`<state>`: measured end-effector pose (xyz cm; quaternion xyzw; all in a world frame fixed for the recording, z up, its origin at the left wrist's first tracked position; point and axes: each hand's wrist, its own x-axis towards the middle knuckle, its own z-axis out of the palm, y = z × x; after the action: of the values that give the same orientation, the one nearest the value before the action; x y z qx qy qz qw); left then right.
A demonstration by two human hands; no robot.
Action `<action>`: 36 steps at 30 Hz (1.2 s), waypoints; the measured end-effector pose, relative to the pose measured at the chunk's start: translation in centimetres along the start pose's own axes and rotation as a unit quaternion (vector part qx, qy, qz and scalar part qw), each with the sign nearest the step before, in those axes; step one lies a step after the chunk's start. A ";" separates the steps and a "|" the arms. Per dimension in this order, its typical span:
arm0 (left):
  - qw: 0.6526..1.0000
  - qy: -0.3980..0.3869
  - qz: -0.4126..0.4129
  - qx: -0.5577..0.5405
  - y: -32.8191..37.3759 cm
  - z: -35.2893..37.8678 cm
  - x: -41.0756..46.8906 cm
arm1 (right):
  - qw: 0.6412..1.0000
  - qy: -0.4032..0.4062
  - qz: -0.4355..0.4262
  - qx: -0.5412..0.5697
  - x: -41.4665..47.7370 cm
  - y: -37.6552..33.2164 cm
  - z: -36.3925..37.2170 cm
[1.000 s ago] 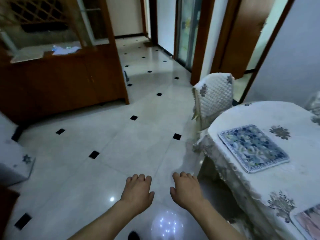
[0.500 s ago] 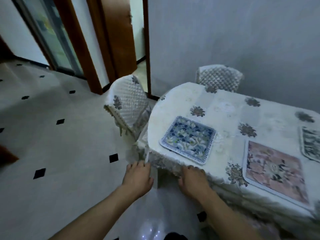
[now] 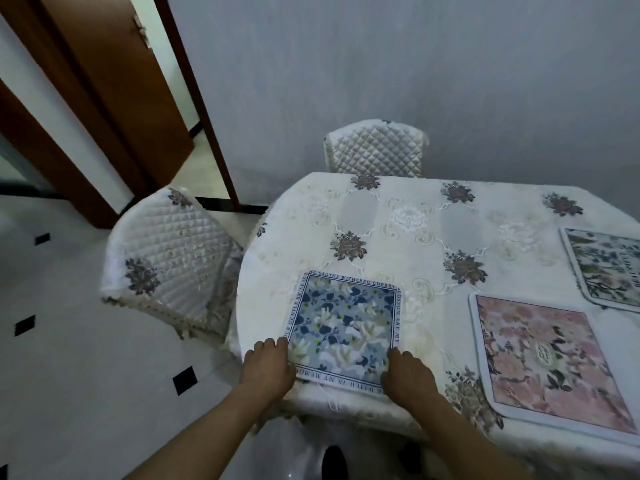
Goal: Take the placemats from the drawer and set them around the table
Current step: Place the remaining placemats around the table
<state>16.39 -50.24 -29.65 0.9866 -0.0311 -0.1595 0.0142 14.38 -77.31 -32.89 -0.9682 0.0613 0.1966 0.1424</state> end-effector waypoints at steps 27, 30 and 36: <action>0.977 0.081 -0.079 -0.180 -2.0 1.7 9.6 | 0.962 0.183 0.093 0.182 5.8 -1.8 0.0; 0.972 0.129 -0.052 -0.187 -4.8 -0.2 10.0 | 0.957 0.197 0.067 0.201 6.7 -4.3 -1.7; 0.944 0.154 -0.122 -0.266 -13.9 -3.3 9.9 | 0.958 0.210 -0.015 0.197 8.7 -12.5 -3.4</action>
<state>27.60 -37.01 -30.15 0.9555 0.1360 -0.0087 0.2616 25.78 -66.96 -30.26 -0.9411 0.1127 -0.0289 0.3174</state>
